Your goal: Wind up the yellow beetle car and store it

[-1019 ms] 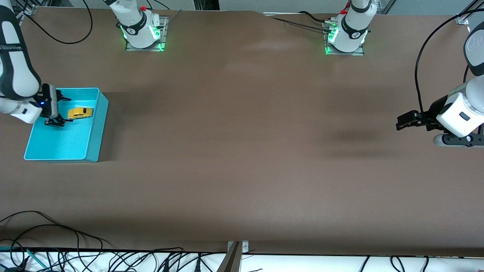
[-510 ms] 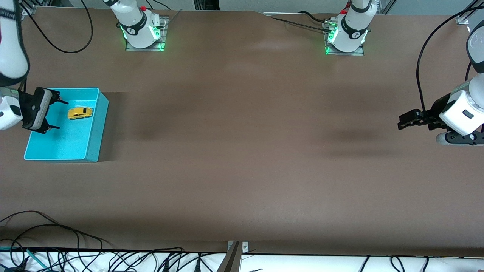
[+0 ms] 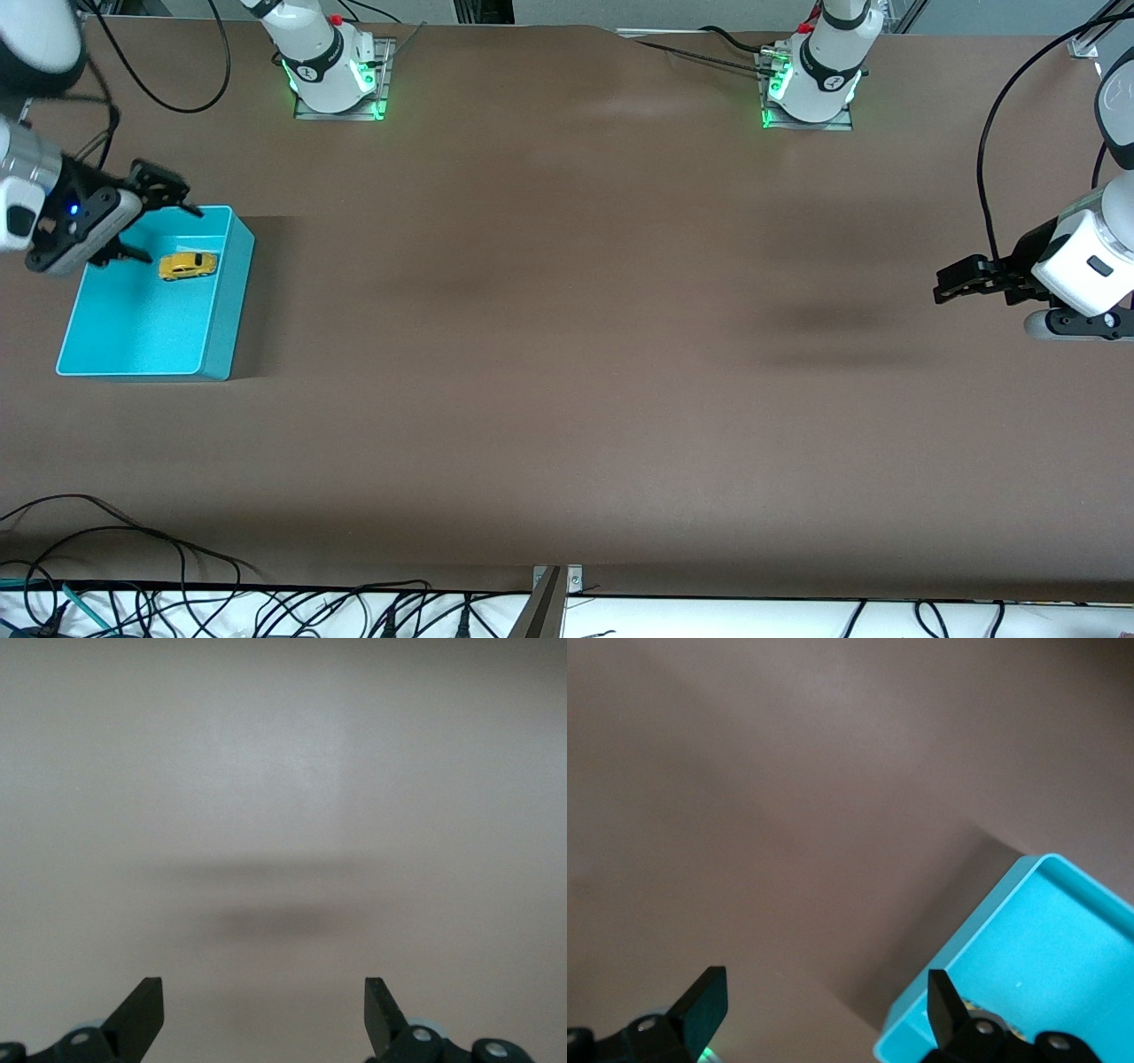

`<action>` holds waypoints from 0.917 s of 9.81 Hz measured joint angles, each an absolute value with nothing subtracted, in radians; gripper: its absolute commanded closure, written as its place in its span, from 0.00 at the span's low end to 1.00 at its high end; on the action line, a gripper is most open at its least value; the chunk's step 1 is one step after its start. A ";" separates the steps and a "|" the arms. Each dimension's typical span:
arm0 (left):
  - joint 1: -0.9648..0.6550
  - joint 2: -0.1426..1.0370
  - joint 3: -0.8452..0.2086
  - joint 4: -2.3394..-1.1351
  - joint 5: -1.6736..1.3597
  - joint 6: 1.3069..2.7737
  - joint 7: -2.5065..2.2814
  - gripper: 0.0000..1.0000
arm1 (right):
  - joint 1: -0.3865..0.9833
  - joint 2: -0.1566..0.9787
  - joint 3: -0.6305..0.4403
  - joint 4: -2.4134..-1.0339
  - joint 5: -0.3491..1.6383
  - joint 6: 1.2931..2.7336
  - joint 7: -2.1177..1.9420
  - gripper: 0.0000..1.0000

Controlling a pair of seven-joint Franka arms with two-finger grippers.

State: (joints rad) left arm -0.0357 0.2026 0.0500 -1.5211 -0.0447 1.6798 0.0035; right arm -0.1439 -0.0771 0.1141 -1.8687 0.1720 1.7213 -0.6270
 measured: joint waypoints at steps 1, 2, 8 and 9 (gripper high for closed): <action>-0.036 0.203 0.050 -1.521 -0.045 1.679 0.004 0.00 | -0.103 -0.117 0.113 -1.868 0.159 1.697 -0.479 0.00; -0.036 0.203 0.050 -1.521 -0.045 1.678 0.004 0.00 | -0.072 -0.145 0.113 -1.865 0.138 1.675 -0.357 0.00; -0.035 0.203 0.050 -1.521 -0.045 1.675 0.005 0.00 | -0.015 -0.158 0.103 -1.793 0.006 1.552 -0.092 0.00; -0.035 0.203 0.050 -1.521 -0.045 1.675 0.005 0.00 | -0.010 -0.158 0.103 -1.791 -0.001 1.545 -0.075 0.00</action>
